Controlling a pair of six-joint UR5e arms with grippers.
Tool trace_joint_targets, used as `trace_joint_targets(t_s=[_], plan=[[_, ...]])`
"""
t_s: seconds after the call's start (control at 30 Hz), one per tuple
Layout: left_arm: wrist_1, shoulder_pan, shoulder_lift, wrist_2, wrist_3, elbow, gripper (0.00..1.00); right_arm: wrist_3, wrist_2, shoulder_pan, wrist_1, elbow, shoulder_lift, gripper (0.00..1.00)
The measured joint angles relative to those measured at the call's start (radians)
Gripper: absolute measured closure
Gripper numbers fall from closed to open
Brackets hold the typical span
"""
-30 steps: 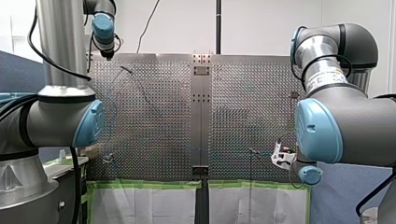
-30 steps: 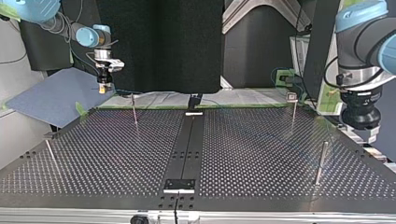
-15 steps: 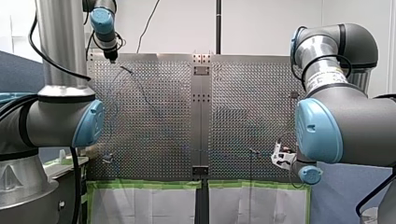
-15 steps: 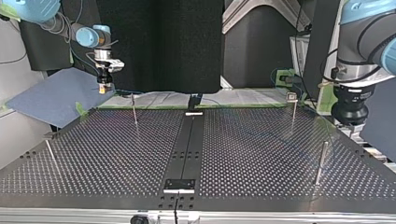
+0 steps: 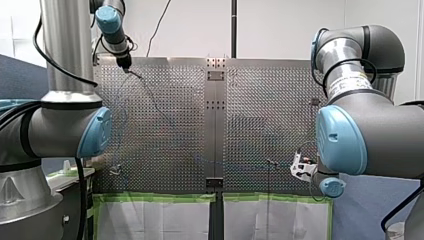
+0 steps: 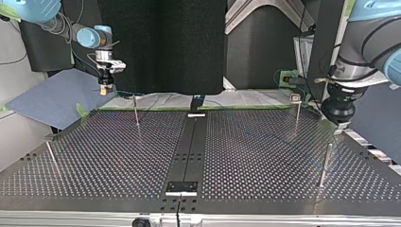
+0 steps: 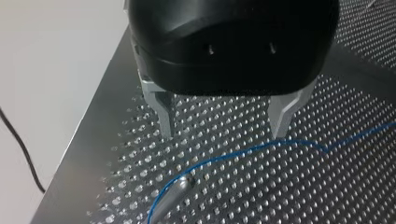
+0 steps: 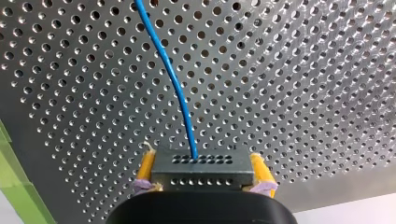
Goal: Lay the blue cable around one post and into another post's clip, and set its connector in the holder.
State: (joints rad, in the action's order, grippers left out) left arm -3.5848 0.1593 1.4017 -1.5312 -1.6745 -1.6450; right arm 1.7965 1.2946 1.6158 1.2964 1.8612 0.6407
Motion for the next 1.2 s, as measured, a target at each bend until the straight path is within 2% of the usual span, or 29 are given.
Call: trace_joint_targets(t_s=[0.3, 0.47, 0.63, 0.8, 0.97, 1.2], plan=[[0.062, 0.0, 0.003, 0.077, -0.071, 0.011, 0.0, 0.0, 0.0, 0.002, -0.002, -0.001, 0.0, 1.0], [0.1, 0.001, 0.003, 0.081, -0.11, 0.024, 0.0, 0.0, 0.0, 0.002, -0.003, -0.001, 0.0, 1.0], [0.139, 0.004, 0.004, 0.055, -0.153, 0.029, 0.0, 0.0, 0.0, 0.003, -0.007, -0.005, 0.0, 1.0], [0.147, 0.002, 0.012, 0.028, -0.179, 0.029, 0.0, 0.0, 0.0, 0.004, -0.012, -0.007, 0.0, 1.0], [0.137, -0.002, 0.029, 0.006, -0.17, 0.029, 0.0, 0.0, 0.0, 0.005, -0.014, -0.007, 0.0, 1.0], [0.103, -0.008, 0.039, -0.048, -0.147, 0.029, 0.0, 0.0, 0.0, 0.005, -0.015, -0.008, 0.0, 1.0]])
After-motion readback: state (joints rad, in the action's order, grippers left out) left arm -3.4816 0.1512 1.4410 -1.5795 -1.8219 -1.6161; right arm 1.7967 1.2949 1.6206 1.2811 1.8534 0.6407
